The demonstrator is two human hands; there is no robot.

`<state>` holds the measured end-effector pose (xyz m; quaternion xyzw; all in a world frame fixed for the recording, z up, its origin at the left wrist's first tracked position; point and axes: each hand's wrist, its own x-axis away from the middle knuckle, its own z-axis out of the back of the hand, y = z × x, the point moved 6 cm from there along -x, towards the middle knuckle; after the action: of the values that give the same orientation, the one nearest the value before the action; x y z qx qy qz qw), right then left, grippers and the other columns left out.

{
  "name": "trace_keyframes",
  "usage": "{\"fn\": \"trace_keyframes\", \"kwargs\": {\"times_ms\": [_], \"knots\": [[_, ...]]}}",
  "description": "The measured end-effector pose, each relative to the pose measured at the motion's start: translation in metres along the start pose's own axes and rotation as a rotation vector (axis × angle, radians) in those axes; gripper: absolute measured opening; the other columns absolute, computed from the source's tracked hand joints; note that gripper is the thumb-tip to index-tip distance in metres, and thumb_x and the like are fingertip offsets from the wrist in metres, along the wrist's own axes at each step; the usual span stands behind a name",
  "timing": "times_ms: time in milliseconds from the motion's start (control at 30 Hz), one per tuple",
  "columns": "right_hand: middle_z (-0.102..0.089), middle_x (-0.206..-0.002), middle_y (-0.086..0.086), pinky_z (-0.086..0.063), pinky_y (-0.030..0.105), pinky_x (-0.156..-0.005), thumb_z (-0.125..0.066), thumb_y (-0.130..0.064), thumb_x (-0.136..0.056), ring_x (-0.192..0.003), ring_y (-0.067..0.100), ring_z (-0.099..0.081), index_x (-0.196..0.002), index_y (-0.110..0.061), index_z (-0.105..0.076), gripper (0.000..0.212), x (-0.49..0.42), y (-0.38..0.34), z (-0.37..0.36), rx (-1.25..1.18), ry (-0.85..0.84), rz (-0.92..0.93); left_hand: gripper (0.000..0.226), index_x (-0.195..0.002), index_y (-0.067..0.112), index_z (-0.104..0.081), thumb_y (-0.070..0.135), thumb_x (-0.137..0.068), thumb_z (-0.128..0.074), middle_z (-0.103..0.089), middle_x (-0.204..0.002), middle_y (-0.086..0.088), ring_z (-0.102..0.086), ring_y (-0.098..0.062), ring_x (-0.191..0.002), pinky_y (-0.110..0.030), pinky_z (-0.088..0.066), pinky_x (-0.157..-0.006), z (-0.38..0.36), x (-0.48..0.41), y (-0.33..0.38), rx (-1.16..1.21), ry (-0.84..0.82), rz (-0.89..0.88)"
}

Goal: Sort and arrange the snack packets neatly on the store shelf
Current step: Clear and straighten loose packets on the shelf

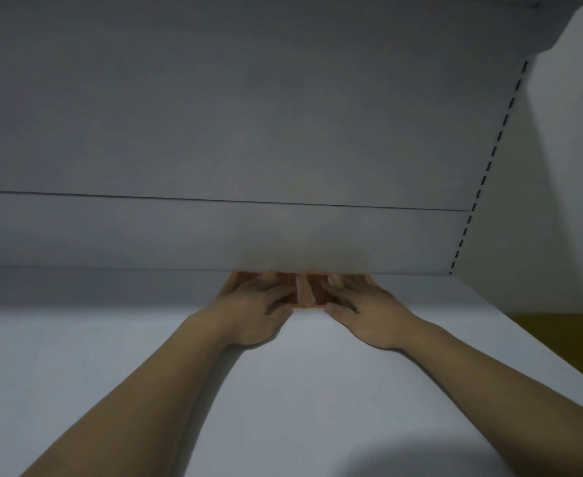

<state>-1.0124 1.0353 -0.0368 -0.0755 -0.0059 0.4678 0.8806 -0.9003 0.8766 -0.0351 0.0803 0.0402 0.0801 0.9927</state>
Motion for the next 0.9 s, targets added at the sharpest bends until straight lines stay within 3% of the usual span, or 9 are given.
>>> {"fn": "trace_keyframes", "kwargs": {"times_ms": [200,300,400,500,600,733,900], "knots": [[-0.038,-0.153,-0.004,-0.031,0.037,-0.112,-0.032,-0.050,-0.103,-0.141,0.019,-0.027,-0.148,-0.030,-0.040,0.050,0.003,-0.003,0.007,0.032,0.045,-0.035,0.047,-0.150,0.039,-0.034,0.044,-0.102,-0.032,-0.029,-0.159,0.007,-0.017,-0.013,-0.147,-0.038,-0.004,-0.121,0.007,0.000,0.007,-0.033,0.057,-0.010],[-0.034,-0.156,-0.004,-0.030,0.039,-0.113,-0.032,-0.052,-0.102,-0.143,0.020,-0.026,-0.151,-0.031,-0.034,0.054,0.001,-0.003,0.006,0.037,0.036,-0.030,0.048,-0.149,0.040,-0.033,0.046,-0.102,-0.033,-0.028,-0.159,0.006,-0.018,-0.015,-0.147,-0.039,-0.005,-0.120,0.006,0.000,0.006,-0.050,0.051,0.001],[-0.027,-0.161,0.002,-0.024,0.044,-0.118,-0.033,-0.055,-0.101,-0.148,0.021,-0.023,-0.156,-0.033,-0.023,0.060,-0.003,0.007,0.010,0.001,0.061,-0.095,0.056,-0.154,0.037,-0.023,0.051,-0.101,-0.033,-0.016,-0.164,0.006,-0.011,-0.016,-0.150,-0.047,-0.004,-0.119,0.008,-0.003,0.005,-0.050,0.034,0.049],[-0.048,-0.148,0.002,-0.037,0.039,-0.108,-0.036,-0.044,-0.104,-0.133,0.023,-0.045,-0.146,-0.034,-0.044,0.044,-0.006,0.025,0.023,-0.024,0.140,-0.119,0.059,-0.155,0.039,-0.019,0.056,-0.100,-0.033,-0.006,-0.166,0.010,-0.007,-0.014,-0.152,-0.051,-0.003,-0.121,0.013,-0.005,0.017,-0.019,0.067,0.000],[-0.056,-0.142,-0.005,-0.043,0.035,-0.102,-0.040,-0.032,-0.104,-0.123,0.021,-0.053,-0.135,-0.035,-0.058,0.036,-0.006,0.034,0.020,-0.035,0.077,-0.092,0.058,-0.153,0.038,-0.026,0.058,-0.099,-0.033,-0.007,-0.166,0.012,-0.004,-0.015,-0.151,-0.048,0.000,-0.121,0.008,-0.003,0.037,0.044,0.026,-0.088],[-0.057,-0.141,-0.006,-0.042,0.034,-0.104,-0.040,-0.032,-0.104,-0.123,0.020,-0.053,-0.133,-0.035,-0.060,0.035,-0.009,0.038,0.019,-0.052,0.061,-0.092,0.060,-0.155,0.036,-0.024,0.059,-0.100,-0.031,-0.015,-0.164,0.010,-0.005,-0.016,-0.150,-0.045,0.008,-0.118,0.003,-0.004,0.044,0.041,-0.057,-0.099],[-0.055,-0.142,-0.007,-0.041,0.035,-0.106,-0.040,-0.033,-0.104,-0.126,0.020,-0.052,-0.135,-0.035,-0.059,0.036,-0.010,0.045,0.019,-0.048,0.056,-0.120,0.059,-0.152,0.038,-0.029,0.061,-0.098,-0.035,-0.024,-0.162,0.009,-0.011,-0.015,-0.150,-0.041,0.006,-0.118,0.002,-0.005,0.044,0.069,-0.066,-0.101]]}}
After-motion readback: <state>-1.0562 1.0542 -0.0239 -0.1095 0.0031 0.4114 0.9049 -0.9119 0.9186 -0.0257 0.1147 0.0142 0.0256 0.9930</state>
